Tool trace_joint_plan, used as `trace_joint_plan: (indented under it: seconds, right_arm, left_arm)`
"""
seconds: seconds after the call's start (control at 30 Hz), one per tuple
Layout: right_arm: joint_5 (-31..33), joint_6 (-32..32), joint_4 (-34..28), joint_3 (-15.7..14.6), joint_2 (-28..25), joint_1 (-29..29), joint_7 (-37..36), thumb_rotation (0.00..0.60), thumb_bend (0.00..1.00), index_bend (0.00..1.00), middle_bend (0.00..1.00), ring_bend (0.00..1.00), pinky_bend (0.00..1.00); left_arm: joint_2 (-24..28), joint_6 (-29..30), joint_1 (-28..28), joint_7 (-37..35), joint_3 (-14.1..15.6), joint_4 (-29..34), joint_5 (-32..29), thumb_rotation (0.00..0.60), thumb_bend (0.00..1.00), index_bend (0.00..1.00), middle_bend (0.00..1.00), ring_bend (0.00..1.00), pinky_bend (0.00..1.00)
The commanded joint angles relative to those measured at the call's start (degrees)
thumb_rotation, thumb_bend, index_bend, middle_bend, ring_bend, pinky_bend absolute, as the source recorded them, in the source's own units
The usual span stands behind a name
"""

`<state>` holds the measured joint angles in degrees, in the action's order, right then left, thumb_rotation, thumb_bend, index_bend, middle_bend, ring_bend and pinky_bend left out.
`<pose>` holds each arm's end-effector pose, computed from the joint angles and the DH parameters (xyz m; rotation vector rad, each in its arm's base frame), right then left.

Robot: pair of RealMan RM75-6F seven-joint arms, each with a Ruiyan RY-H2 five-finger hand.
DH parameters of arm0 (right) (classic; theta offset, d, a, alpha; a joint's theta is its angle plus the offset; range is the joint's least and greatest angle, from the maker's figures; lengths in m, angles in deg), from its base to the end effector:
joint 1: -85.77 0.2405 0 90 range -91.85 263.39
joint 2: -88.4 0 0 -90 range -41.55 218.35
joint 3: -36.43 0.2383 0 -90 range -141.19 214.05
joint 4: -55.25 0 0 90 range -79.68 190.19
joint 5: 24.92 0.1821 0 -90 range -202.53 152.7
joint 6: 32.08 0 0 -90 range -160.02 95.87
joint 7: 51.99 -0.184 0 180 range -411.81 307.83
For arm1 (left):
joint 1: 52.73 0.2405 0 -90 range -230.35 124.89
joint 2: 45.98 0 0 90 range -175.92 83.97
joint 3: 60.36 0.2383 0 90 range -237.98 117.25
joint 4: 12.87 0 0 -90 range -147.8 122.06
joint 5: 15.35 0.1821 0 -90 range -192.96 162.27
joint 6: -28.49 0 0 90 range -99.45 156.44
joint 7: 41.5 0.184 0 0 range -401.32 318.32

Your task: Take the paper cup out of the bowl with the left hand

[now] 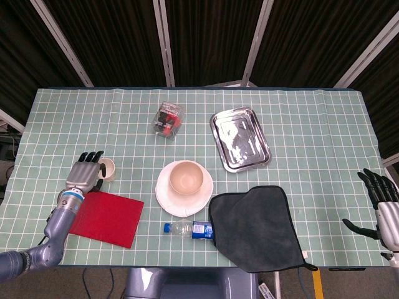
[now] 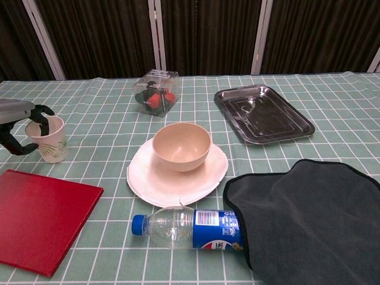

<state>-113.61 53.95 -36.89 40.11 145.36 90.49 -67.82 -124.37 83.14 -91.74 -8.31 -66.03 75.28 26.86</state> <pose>-0.2797 -0.2194 0.2156 1.3553 -0.9748 1.0636 -0.2349 0.3556 0.0448 -1.6896 -1.0231 -0.4688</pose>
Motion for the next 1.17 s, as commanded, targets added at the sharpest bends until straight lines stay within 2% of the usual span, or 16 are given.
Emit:
trace_joint_plan:
  seconds: [0.03,0.3,0.43,0.57,0.7,0.87,1.0,1.17]
  right_arm:
    - [-0.07,-0.04,0.04,-0.05,0.04,0.02,0.10,0.600,0.03,0.04,0.00,0.00,0.00]
    - [-0.10,-0.10,0.03,-0.08,0.15,0.05,0.41,0.600,0.03,0.04,0.00,0.00,0.00]
    - [-0.05,-0.11,0.10,-0.05,0.18,0.06,0.49,0.600,0.03,0.04,0.00,0.00,0.00]
    - [-0.03,-0.15,0.14,-0.05,0.30,0.09,0.87,0.600,0.03,0.04,0.00,0.00,0.00]
    - [0.25,-0.59,0.32,-0.05,0.75,0.26,2.03,0.600,0.03,0.04,0.00,0.00,0.00]
    - [0.71,-1.38,0.38,-0.11,1.16,0.50,3.12,0.600,0.03,0.04,0.00,0.00,0.00]
    - [0.85,-1.66,0.27,-0.02,1.68,0.73,4.36,0.600,0.03,0.04,0.00,0.00,0.00]
    - [0.69,-1.61,0.36,-0.07,2.18,0.80,5.61,0.600,0.03,0.04,0.00,0.00,0.00]
  left_arm:
    - [-0.12,1.12,0.35,-0.71,0.13,0.05,1.06,0.600,0.46,0.38,0.00,0.00,0.00]
    - [2.92,6.43,2.89,-4.13,0.02,5.29,6.14,0.600,0.40,0.25,0.00,0.00,0.00]
    - [5.54,12.31,6.88,-8.94,1.00,9.95,13.11,0.600,0.39,0.23,0.00,0.00,0.00]
    - [6.68,19.83,11.83,-12.84,3.34,11.84,21.13,0.600,0.39,0.21,0.00,0.00,0.00]
    - [6.60,28.26,17.80,-16.89,5.45,11.56,27.15,0.600,0.37,0.14,0.00,0.00,0.00]
    - [6.42,33.29,21.58,-17.90,6.75,10.29,29.77,0.600,0.31,0.01,0.00,0.00,0.00]
    - [6.68,37.37,25.25,-18.14,7.68,9.13,31.50,0.600,0.25,0.00,0.00,0.00,0.00]
    - [7.47,40.64,28.62,-18.05,8.43,8.68,33.83,0.600,0.24,0.00,0.00,0.00,0.00]
